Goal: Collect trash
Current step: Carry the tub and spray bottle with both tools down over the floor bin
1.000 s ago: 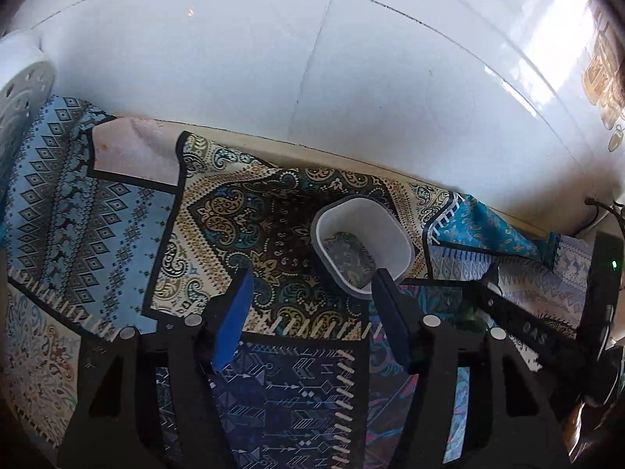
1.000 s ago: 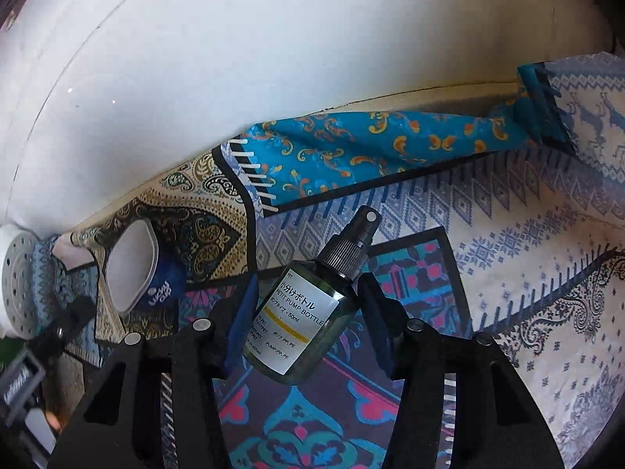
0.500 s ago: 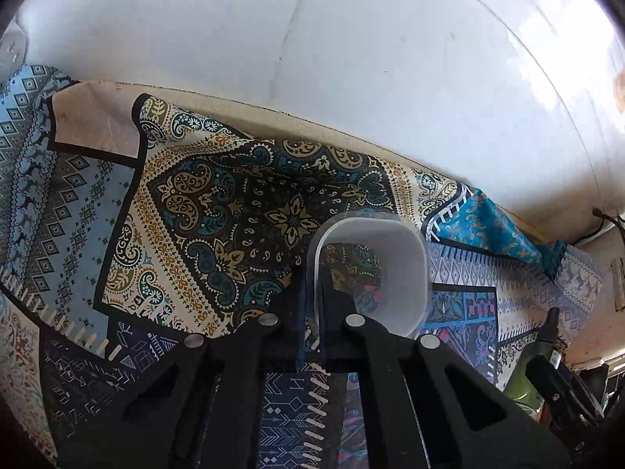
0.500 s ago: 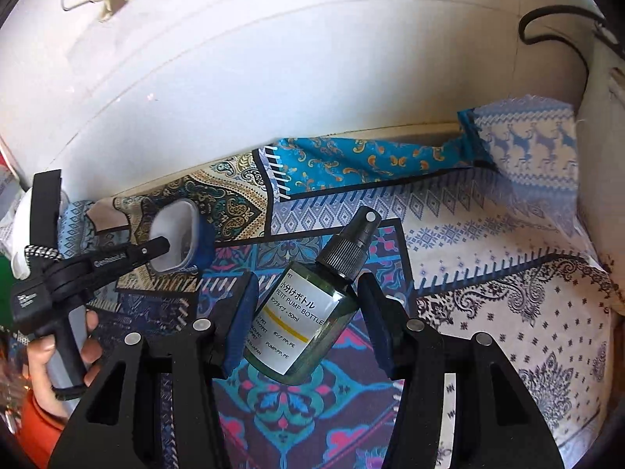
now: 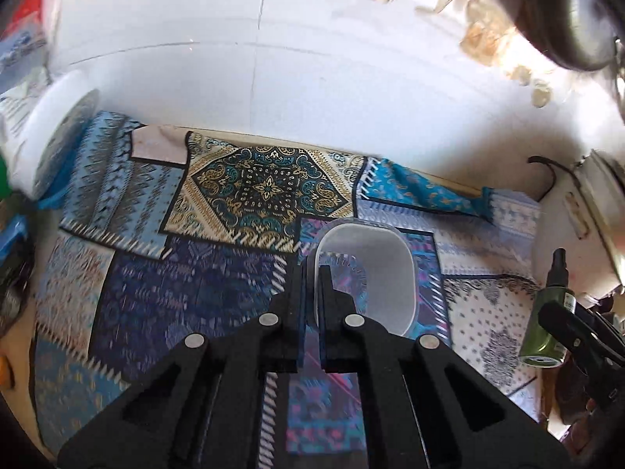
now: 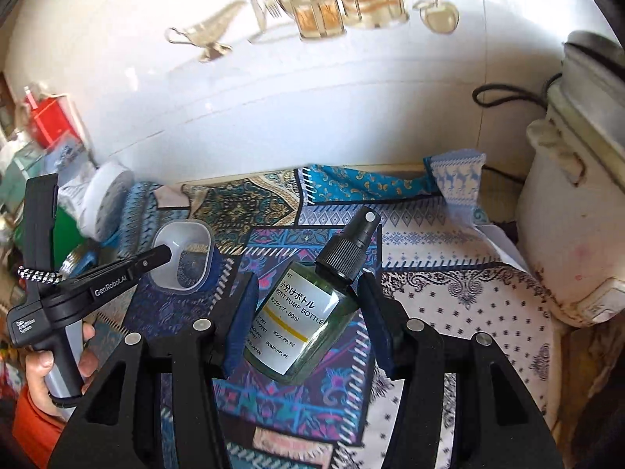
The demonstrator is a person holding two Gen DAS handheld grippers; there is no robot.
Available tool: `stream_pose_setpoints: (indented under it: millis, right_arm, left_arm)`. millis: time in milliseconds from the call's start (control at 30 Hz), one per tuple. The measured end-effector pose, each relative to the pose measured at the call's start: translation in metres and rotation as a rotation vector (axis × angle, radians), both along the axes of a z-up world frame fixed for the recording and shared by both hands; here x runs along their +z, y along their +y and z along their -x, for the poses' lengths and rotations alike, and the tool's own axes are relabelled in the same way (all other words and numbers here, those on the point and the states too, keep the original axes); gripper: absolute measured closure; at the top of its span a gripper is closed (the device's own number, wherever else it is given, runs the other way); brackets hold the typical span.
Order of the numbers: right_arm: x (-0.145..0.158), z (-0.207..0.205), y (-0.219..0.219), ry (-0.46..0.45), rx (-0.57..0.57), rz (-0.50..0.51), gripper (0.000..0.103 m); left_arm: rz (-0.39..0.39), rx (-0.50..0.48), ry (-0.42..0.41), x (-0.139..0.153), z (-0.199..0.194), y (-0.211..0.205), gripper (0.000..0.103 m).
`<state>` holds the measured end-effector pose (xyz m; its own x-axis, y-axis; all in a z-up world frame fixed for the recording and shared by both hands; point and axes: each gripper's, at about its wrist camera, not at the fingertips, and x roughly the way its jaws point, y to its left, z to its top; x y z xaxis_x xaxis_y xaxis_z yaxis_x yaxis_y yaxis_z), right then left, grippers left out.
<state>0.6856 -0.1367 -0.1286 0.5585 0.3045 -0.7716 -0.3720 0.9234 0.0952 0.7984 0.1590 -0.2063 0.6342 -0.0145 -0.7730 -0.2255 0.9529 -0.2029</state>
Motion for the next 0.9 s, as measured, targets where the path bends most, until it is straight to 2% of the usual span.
stream_pose_setpoints:
  millis: [200, 400, 567, 700, 900]
  right_arm:
    - [0.017, 0.038, -0.015, -0.018, 0.098, -0.009, 0.054]
    - [0.021, 0.085, -0.024, -0.039, 0.128, -0.025, 0.054]
    - [0.018, 0.129, -0.028, -0.040, 0.108, -0.046, 0.054]
    - [0.013, 0.170, -0.025, -0.055, 0.071, -0.032, 0.054]
    - [-0.012, 0.240, -0.015, -0.015, 0.015, -0.032, 0.054]
  left_arm:
    - [-0.021, 0.070, -0.079, 0.047, 0.080, -0.034, 0.100]
    - [-0.051, 0.065, -0.123, 0.073, 0.148, -0.069, 0.100]
    - [-0.029, 0.014, -0.135, 0.072, 0.195, -0.086, 0.100]
    - [-0.025, -0.037, -0.118, 0.059, 0.236, -0.094, 0.100]
    - [-0.045, -0.086, -0.069, 0.036, 0.313, -0.097, 0.100]
